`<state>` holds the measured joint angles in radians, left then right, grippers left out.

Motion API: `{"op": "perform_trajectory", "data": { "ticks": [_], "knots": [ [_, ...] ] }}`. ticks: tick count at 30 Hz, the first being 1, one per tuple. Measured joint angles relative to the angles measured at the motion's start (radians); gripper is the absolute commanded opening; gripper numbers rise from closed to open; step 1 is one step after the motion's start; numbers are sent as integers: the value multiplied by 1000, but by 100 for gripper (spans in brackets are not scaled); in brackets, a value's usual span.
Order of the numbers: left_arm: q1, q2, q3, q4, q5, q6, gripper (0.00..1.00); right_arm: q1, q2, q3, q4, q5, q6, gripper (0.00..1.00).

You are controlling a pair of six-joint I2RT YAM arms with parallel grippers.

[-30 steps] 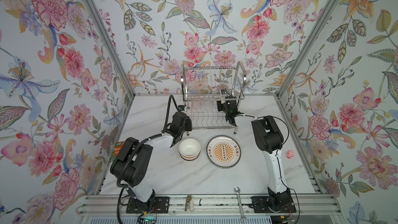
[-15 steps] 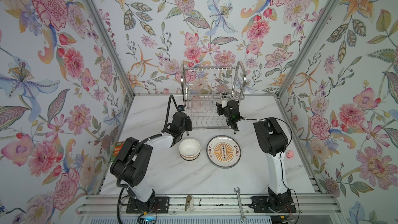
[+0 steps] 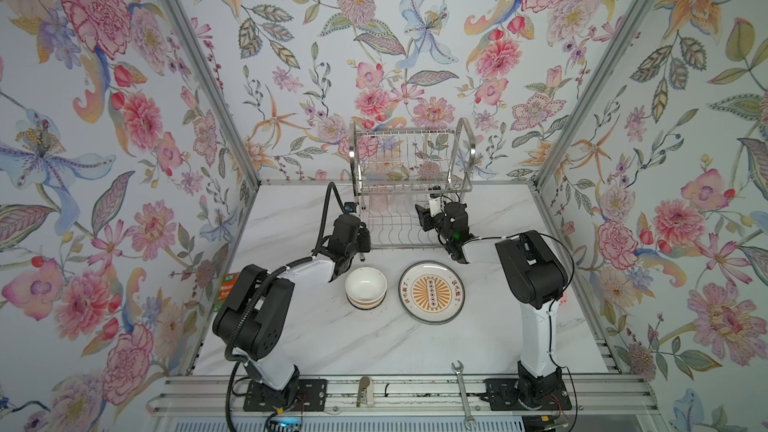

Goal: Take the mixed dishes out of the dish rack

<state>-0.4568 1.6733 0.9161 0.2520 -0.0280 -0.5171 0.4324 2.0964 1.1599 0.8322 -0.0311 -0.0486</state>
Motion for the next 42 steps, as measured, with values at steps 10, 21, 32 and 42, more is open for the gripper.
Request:
{"op": "perform_trajectory", "data": {
  "ticks": [10, 21, 32, 42],
  "knots": [
    [0, 5, 31, -33, 23, -27, 23, 13, -157, -148, 95, -61, -7, 0],
    [0, 5, 55, -32, 31, -48, 44, 48, -301, -293, 138, -117, 21, 0],
    [0, 0, 56, -32, 48, -59, 82, 50, -490, -404, 121, -224, 165, 0],
    [0, -94, 56, -43, 45, -57, 85, -29, -628, -427, 1, -425, 393, 0]
  ]
}}
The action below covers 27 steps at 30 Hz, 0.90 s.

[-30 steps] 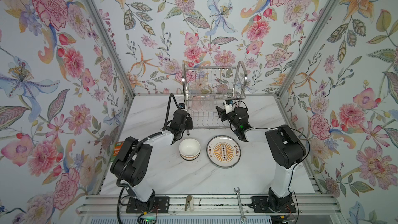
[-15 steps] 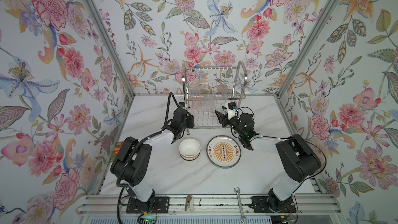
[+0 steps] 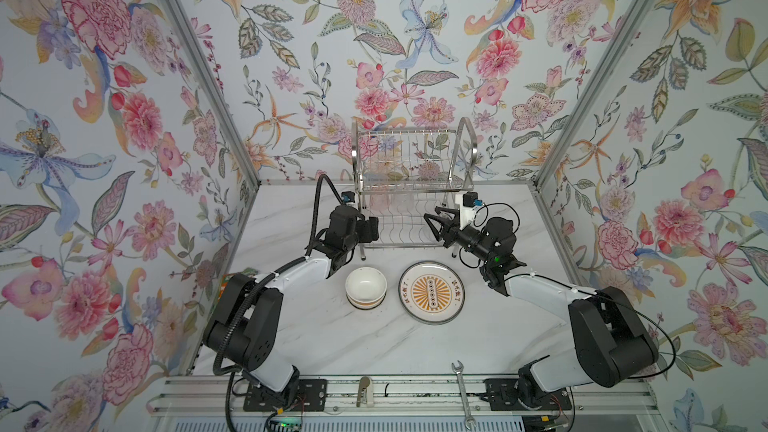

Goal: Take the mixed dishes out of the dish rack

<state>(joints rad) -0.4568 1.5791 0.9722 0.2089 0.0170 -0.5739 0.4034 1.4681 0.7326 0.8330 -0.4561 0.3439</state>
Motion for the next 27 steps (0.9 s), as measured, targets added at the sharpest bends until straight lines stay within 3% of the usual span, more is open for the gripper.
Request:
{"op": "perform_trajectory", "data": {
  "ticks": [12, 21, 27],
  "knots": [
    [0, -211, -109, 41, 23, 93, 86, -48, -87, -6, -187, -88, 387, 0],
    [-3, -432, -339, 288, 234, 282, 86, -53, -101, 17, -285, -116, 645, 0],
    [-70, -436, -349, 363, 347, 436, 85, -52, -101, 76, -344, -150, 762, 0]
  ]
}}
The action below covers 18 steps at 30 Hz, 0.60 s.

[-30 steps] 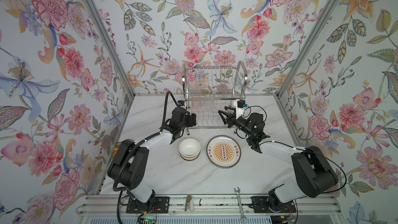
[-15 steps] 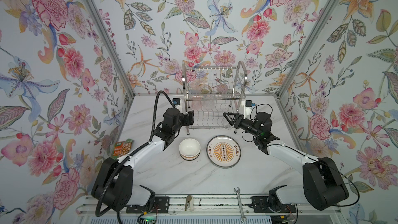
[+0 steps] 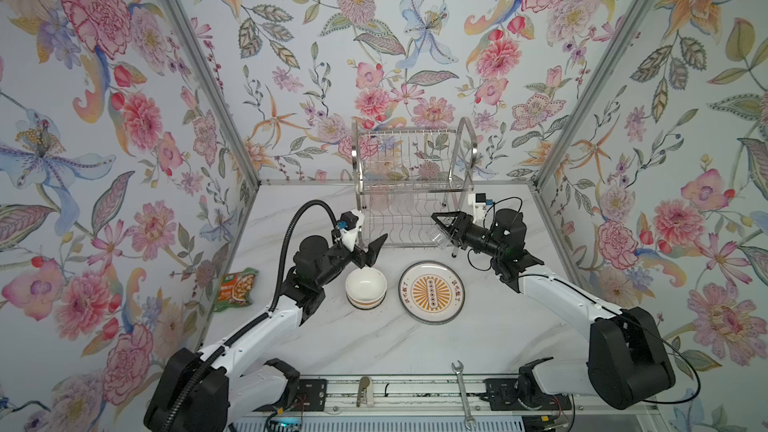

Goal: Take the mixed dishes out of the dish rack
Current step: 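Bring the glass toward the left gripper while the left gripper closes around it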

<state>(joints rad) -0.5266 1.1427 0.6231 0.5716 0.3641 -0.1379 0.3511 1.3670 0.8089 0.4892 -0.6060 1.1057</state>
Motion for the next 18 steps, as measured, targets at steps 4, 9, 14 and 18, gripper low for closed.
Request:
{"op": "perform_trajectory", "data": {
  "ticks": [4, 9, 14, 18],
  "knots": [
    [-81, 74, 42, 26, 26, 79, 83, 3, 0, 3, -2, -14, 66, 0],
    [-146, 190, 86, 85, 27, 123, 80, 19, 0, 3, -2, -15, 117, 0],
    [-167, 293, 144, 145, 51, 124, 77, 31, -4, -3, 5, -15, 145, 0],
    [-183, 350, 193, 171, 74, 123, 70, 32, -23, -20, 13, -14, 160, 0]
  ]
}}
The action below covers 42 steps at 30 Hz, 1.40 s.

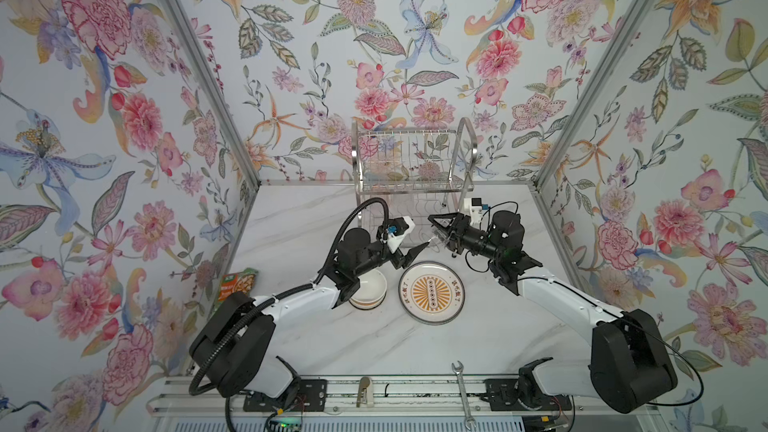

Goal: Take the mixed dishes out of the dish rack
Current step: 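Bring the glass toward the left gripper while the left gripper closes around it, then carry the glass toward the snack packet corner while the right gripper releases and withdraws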

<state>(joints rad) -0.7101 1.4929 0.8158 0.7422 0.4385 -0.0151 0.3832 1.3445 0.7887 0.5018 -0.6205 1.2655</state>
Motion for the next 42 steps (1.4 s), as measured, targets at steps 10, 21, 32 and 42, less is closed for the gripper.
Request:
{"op": "perform_trajectory", "data": {
  "ticks": [10, 21, 32, 42],
  "knots": [
    [-33, 106, 53, 48, 6, -7, 53, 2, -29, -36, 32, 4, 28, 0],
    [-44, 133, 56, 99, 0, -34, 33, 3, -49, -66, 61, 9, 52, 0],
    [-53, 140, 56, 132, -6, -61, 8, 10, -50, -73, 72, 23, 61, 6],
    [-56, 139, 55, 134, -21, -62, 0, 8, -104, -126, 115, 67, 42, 97]
  ]
}}
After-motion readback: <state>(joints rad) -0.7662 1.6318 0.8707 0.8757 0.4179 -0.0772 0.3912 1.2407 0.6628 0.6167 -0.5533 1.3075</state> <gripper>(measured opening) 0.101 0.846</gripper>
